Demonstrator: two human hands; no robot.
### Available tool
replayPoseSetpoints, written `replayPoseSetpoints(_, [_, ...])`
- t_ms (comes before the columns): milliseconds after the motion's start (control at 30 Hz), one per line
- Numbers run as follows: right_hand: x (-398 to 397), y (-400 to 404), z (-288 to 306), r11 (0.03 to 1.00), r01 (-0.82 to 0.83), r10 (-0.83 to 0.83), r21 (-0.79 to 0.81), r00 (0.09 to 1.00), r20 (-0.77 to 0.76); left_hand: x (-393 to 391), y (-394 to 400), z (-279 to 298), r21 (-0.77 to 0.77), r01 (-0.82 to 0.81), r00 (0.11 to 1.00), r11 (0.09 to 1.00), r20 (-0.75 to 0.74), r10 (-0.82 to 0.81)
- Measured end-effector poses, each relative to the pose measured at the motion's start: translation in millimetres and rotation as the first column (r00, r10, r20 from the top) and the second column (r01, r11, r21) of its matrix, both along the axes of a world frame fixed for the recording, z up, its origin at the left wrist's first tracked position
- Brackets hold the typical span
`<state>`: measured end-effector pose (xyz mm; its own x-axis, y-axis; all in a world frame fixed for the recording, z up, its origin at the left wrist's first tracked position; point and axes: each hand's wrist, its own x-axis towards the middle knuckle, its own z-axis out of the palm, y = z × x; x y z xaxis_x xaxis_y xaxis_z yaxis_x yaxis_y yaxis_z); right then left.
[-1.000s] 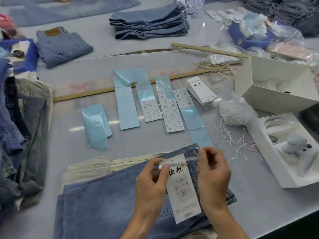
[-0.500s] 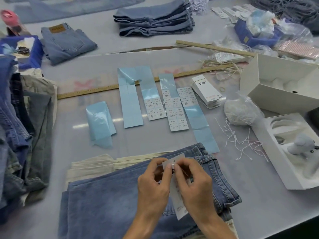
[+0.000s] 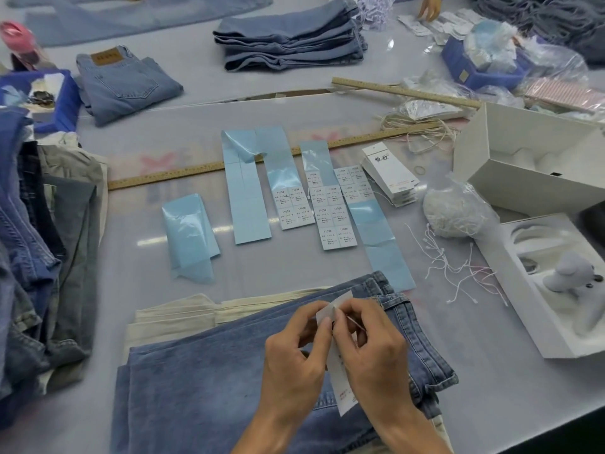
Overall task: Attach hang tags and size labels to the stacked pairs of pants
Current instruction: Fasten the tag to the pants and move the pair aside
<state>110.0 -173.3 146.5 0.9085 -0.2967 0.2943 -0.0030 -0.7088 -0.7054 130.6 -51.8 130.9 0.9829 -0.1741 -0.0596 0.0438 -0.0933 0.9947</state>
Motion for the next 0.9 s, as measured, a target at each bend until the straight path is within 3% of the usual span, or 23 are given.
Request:
replayPoseSetpoints(233, [-1, 0, 5, 0.998, 0.012, -0.011, -0.056, 1.000, 0.012, -3, 4, -3, 0.039, -0.001, 1.000, 0.999, 0.011, 0.001])
replayPoseSetpoints(433, [-2, 0, 2, 0.998, 0.019, -0.018, 0.055, 1.000, -0.006, -3, 3, 9, -0.008, 0.065, 0.997, 0.998, 0.035, -0.065])
replayPoseSetpoints(600, [-5, 2, -8, 0.952, 0.029, 0.000, 0.304, 0.996, -0.093, 7, 9, 13, -0.324, -0.073, 0.971, 0.943, -0.240, -0.007])
replayPoseSetpoints(767, [-10, 10, -9, 0.922, -0.028, 0.050, 0.386, 0.998, -0.046, 16, 16, 5, -0.308, -0.021, 0.946, 0.951, -0.314, -0.080])
replayPoseSetpoints(900, [-12, 6, -11, 0.931, -0.015, 0.048, 0.364, 0.995, -0.083, 18, 17, -1, -0.426, -0.046, 0.895, 0.904, -0.419, -0.152])
